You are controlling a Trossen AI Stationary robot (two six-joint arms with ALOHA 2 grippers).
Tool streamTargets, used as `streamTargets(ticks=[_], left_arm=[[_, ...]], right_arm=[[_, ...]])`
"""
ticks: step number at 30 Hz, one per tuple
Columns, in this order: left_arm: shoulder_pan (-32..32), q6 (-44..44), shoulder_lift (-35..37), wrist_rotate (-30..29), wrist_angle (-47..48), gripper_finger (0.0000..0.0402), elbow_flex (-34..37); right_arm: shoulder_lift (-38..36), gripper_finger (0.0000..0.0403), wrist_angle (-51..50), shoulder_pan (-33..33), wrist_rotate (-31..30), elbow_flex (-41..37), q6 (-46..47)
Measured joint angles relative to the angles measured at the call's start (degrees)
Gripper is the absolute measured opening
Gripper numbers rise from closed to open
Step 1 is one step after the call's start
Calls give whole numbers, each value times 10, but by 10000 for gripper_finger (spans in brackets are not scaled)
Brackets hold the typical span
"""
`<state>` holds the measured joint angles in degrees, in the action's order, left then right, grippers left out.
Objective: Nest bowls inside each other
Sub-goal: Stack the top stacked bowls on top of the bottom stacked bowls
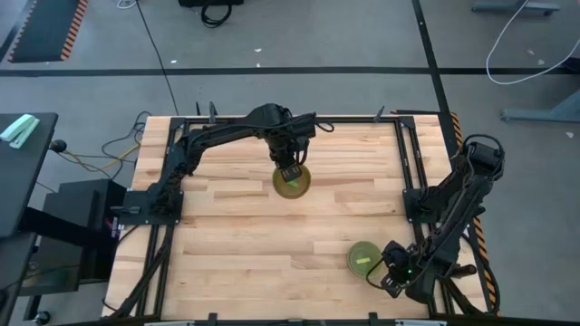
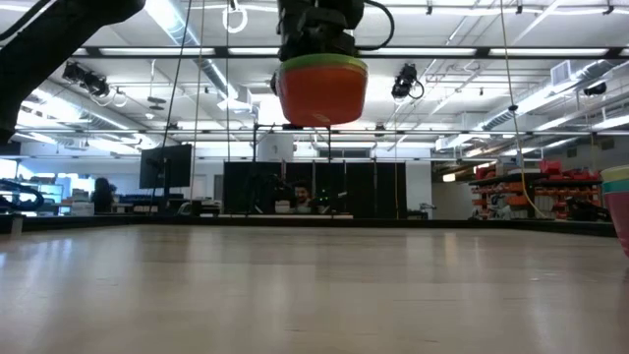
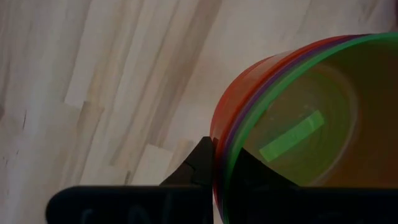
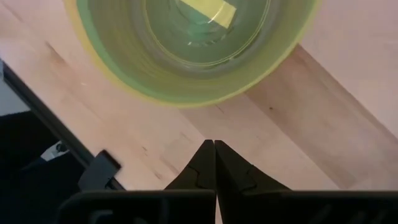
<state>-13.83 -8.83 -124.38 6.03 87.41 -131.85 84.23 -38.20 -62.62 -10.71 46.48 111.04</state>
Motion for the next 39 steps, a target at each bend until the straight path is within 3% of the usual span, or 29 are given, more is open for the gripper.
streamTargets(ticks=[7, 30, 39], left_arm=[[12, 11, 0, 2, 9, 19, 0], [25, 11, 0, 0, 26, 18, 0], [26, 4, 0, 0, 19, 18, 0]], right_arm=[[35, 1, 48, 48, -1, 0, -26], [50, 0, 172, 409, 7, 0, -453], [45, 0, 137, 463, 19, 75, -587]])
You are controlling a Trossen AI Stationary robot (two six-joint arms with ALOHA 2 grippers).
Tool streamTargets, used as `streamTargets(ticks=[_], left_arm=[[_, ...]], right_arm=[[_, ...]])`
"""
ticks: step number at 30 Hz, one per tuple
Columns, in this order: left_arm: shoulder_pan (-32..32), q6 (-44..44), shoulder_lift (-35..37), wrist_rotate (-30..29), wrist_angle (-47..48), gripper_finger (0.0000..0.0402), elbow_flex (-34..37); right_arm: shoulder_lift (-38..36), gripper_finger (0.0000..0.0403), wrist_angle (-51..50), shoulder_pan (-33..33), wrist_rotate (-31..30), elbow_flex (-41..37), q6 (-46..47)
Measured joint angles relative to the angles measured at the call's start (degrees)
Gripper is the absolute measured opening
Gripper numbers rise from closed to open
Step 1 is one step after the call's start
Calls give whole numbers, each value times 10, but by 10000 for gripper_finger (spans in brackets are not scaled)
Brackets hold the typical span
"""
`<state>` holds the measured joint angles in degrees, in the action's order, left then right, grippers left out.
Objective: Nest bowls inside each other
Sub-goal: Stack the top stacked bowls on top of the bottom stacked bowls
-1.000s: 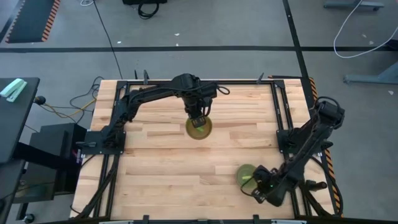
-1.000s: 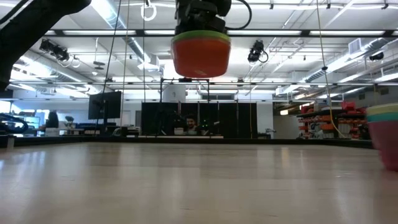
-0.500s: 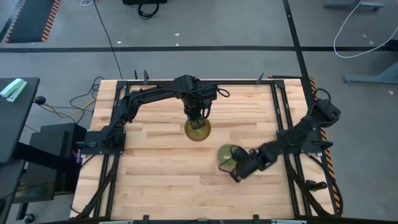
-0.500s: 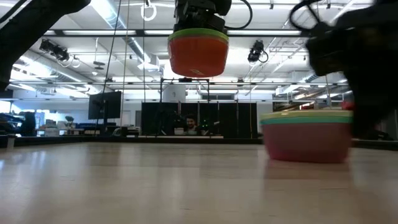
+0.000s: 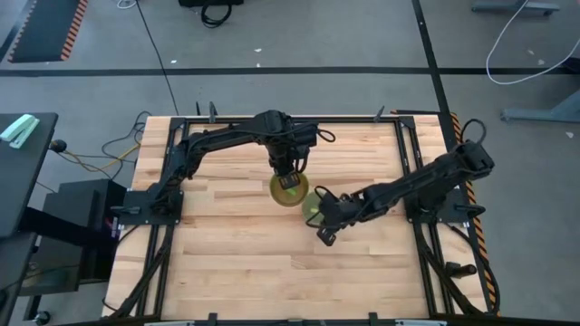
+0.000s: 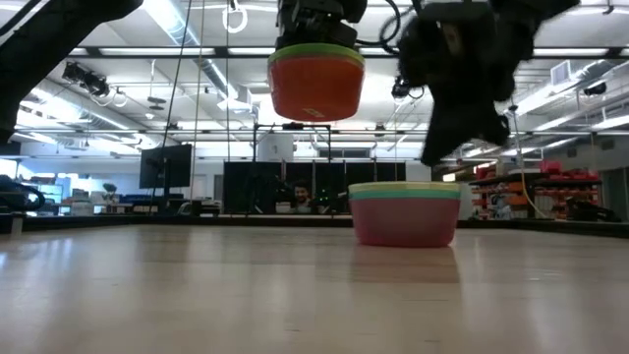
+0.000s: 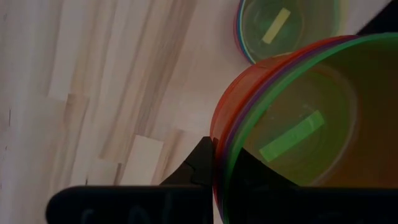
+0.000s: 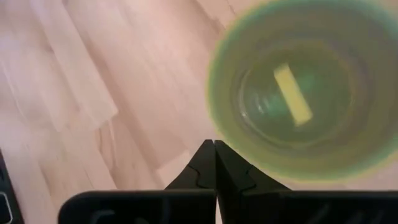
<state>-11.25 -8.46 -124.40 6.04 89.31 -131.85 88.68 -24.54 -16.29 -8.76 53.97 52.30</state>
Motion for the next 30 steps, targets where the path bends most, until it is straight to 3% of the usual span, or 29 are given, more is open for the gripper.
streamTargets(ticks=[6, 11, 21, 30], left_arm=[[1, -14, 0, 0, -21, 18, 0], [9, -16, -3, 8, -56, 18, 0], [26, -26, -39, 53, -116, 18, 0], [37, -29, -88, 60, -160, 18, 1]], right_arm=[[-13, 0, -216, -7, -39, 134, -64], [-49, 0, -328, -20, -86, 214, -74], [-136, 0, -472, -67, -164, 271, 15], [-145, 0, -514, -110, -193, 285, 66]])
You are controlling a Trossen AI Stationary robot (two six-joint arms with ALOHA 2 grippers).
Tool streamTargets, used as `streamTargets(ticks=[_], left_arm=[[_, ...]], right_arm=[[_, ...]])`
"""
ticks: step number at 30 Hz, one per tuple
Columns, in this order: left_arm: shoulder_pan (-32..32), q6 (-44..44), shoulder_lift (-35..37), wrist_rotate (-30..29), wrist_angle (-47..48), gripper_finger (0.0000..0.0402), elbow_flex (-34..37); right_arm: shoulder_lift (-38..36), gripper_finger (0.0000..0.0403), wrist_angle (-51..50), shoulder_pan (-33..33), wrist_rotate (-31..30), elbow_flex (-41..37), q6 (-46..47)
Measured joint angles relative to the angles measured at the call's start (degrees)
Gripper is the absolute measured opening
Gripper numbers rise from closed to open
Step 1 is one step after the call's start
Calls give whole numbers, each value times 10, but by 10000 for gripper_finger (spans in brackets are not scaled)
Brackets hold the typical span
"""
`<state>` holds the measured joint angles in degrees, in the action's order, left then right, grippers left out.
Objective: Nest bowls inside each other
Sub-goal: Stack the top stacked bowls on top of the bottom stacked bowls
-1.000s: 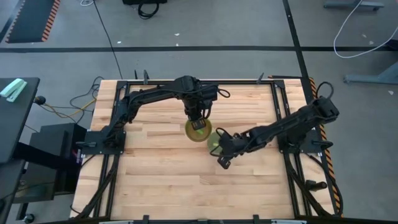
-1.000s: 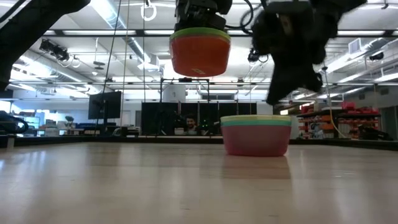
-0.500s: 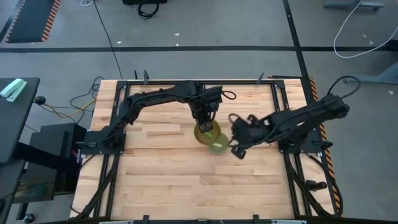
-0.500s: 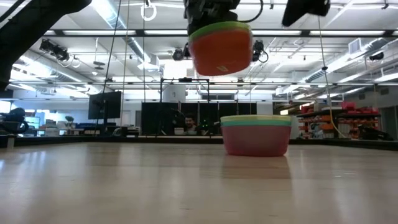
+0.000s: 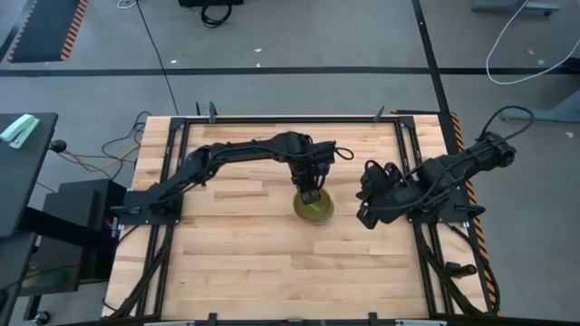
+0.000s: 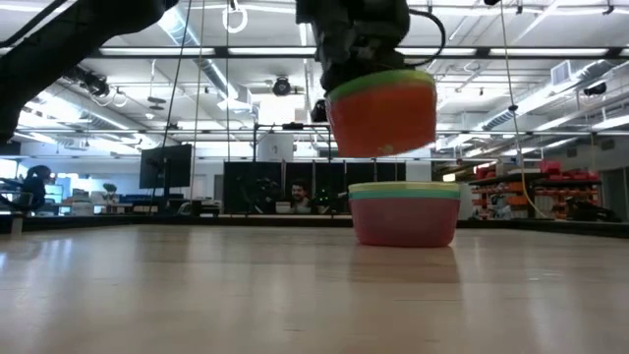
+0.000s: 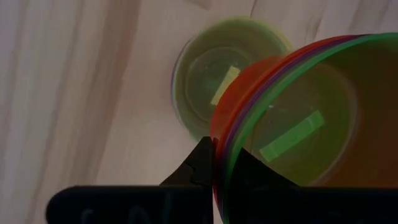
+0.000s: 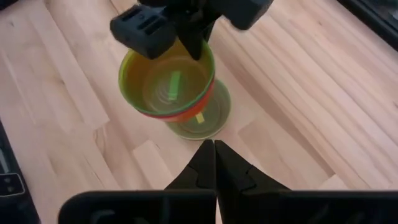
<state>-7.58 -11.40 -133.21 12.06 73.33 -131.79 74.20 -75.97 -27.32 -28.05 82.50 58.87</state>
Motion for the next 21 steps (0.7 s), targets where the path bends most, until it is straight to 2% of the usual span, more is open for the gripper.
streamTargets(ticks=[8, 21], left_arm=[[-3, -15, -38, -2, -55, 18, 0], [-20, -14, -70, -29, 2, 18, -1]], right_arm=[[8, 0, 1, -2, 0, 0, 1], [9, 0, 5, -2, 0, 0, -1]])
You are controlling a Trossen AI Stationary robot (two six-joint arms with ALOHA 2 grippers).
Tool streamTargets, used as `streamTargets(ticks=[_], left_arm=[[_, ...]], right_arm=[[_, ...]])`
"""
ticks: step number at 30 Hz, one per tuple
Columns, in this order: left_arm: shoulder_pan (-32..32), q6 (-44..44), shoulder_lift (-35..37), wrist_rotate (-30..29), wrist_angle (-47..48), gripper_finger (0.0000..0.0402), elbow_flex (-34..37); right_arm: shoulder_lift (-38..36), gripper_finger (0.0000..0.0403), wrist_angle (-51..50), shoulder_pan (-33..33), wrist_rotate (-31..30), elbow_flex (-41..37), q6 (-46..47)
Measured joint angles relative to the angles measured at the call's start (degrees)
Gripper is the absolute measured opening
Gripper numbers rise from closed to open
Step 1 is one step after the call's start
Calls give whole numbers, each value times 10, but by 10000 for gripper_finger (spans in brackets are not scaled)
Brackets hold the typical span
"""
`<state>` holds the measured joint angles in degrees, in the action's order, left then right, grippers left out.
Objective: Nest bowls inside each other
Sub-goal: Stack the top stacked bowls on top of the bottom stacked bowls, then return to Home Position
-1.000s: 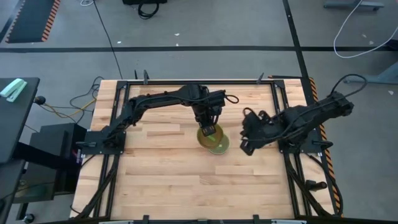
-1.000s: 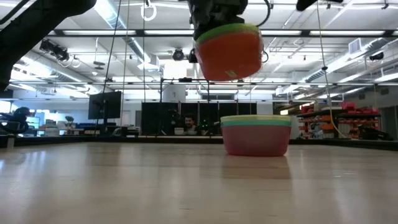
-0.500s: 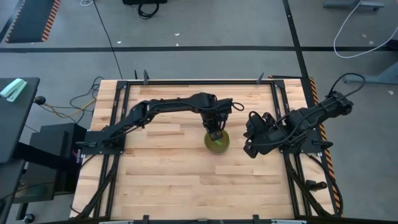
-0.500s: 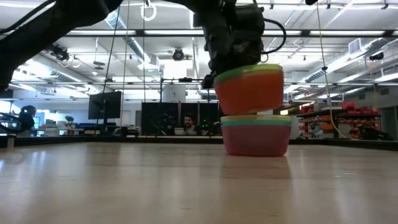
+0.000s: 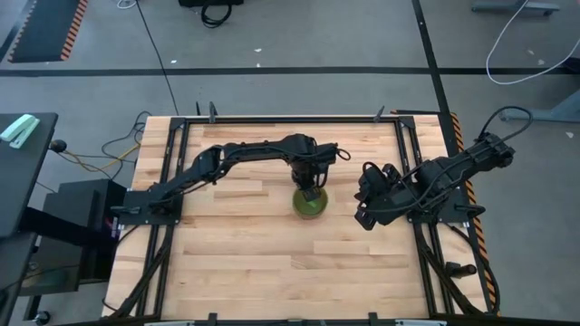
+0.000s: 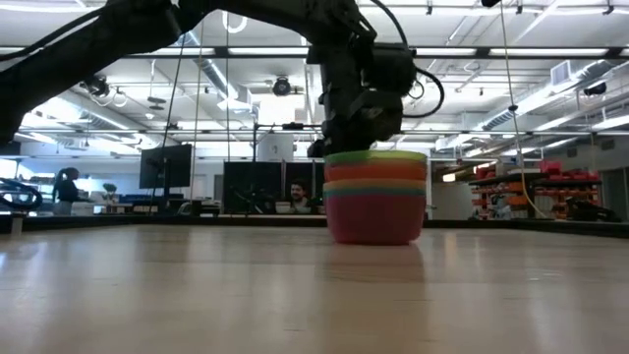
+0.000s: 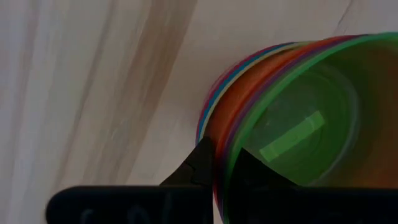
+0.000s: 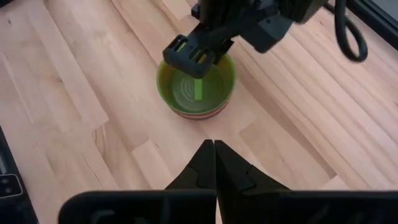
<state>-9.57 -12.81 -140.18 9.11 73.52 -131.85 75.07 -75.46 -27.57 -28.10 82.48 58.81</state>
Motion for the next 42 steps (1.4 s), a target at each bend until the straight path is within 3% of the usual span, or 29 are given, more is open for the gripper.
streamTargets(ticks=[11, 23, 31, 42], left_arm=[[2, 4, -7, 4, 6, 18, 0], [1, -8, 4, 0, 9, 133, 0], [0, -16, 53, 1, 2, 161, 0], [-30, -15, 169, 1, -3, 149, 1]], right_arm=[[0, 0, 4, 0, 0, 0, -5], [0, 21, 4, 0, 0, 0, -7], [0, 15, 4, 0, 0, 0, -9], [0, 14, 5, 1, -10, -1, -19]])
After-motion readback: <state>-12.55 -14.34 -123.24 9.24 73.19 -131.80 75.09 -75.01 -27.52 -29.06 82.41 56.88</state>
